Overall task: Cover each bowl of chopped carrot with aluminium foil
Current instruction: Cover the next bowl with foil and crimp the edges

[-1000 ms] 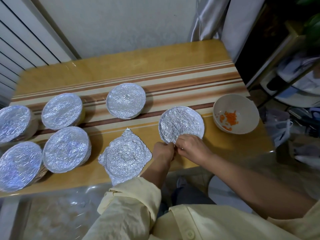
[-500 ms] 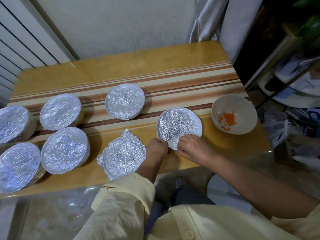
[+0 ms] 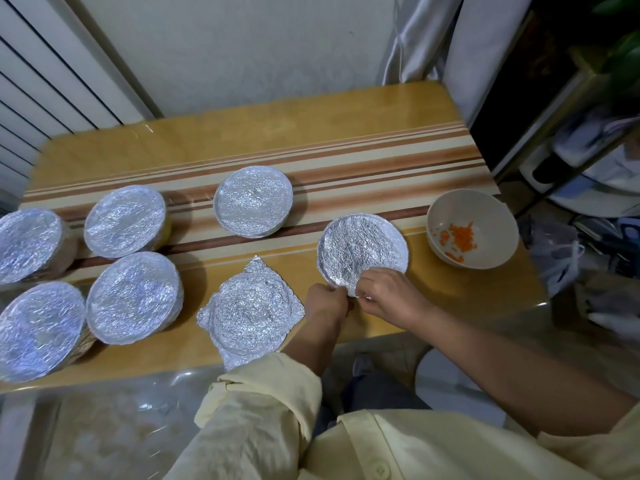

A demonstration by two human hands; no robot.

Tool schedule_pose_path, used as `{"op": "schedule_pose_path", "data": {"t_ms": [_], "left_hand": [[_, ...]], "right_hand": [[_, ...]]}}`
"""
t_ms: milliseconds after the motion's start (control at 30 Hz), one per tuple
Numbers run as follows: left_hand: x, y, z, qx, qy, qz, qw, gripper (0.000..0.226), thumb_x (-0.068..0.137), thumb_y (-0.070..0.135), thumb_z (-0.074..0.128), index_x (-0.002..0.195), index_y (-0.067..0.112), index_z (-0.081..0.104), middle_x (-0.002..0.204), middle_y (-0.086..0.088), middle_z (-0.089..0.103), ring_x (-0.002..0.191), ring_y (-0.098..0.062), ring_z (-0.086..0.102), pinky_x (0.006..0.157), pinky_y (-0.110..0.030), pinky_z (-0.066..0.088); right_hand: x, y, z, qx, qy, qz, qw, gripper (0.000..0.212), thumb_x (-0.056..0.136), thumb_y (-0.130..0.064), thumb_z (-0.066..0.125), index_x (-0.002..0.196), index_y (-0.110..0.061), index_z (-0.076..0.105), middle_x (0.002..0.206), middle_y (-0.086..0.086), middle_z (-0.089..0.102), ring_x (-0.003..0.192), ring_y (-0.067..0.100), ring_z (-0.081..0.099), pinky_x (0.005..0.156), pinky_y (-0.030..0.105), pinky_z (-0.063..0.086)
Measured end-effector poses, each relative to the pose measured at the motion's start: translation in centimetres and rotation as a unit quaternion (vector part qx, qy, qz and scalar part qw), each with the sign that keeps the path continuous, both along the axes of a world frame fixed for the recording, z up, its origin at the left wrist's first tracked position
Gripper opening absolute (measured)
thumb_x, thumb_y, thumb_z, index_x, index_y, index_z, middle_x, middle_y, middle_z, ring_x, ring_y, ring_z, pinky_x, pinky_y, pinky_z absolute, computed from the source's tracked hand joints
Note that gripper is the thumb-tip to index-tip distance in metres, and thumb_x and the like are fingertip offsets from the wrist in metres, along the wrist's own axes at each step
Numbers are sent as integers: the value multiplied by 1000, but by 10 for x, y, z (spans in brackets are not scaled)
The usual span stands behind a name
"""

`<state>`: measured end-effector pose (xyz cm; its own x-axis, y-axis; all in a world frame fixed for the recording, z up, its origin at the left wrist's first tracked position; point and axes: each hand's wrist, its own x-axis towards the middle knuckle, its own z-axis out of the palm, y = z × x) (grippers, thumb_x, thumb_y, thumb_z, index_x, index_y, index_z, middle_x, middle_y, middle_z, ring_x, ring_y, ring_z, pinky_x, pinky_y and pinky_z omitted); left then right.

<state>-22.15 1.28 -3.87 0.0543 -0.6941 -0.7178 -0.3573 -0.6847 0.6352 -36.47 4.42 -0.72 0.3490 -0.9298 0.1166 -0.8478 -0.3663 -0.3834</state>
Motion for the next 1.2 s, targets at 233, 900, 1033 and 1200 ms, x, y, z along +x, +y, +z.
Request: {"op": "schedule_pose_path", "data": {"t_ms": [233,900,1033,1200], "left_hand": [[1,8,18,-4,8,0,1000,37,87,33,64,54,14,66,65,-16,70,69,-33,70,79,-50,58],[21,-9,27,-73,-125,-120,982,39,78,38,53,74,8,77,78,-13,75,80,-30,73,79,-38,59],[22,-11,29,-79,-128,-131,980,53,61,45,42,73,9,77,76,-12,75,80,-29,73,79,-39,59],[22,-5,22,-82,-107,-98,986,57,61,53,44,70,7,77,74,-13,74,75,-32,72,77,-42,60]], "right_hand": [[4,0,-2,5,-10,-17,1000,20,61,-1,76,62,-10,57,62,2,55,58,22,55,52,24,38],[10,-1,0,12,-17,19,1000,28,59,-16,89,71,-12,63,71,2,59,65,23,59,59,24,40],[13,1,-4,8,12,8,1000,25,61,-7,82,63,-11,57,65,3,56,59,23,57,51,29,42],[19,0,-2,9,31,-3,999,26,54,-1,76,56,-9,51,57,5,52,51,25,53,45,26,35]]}}
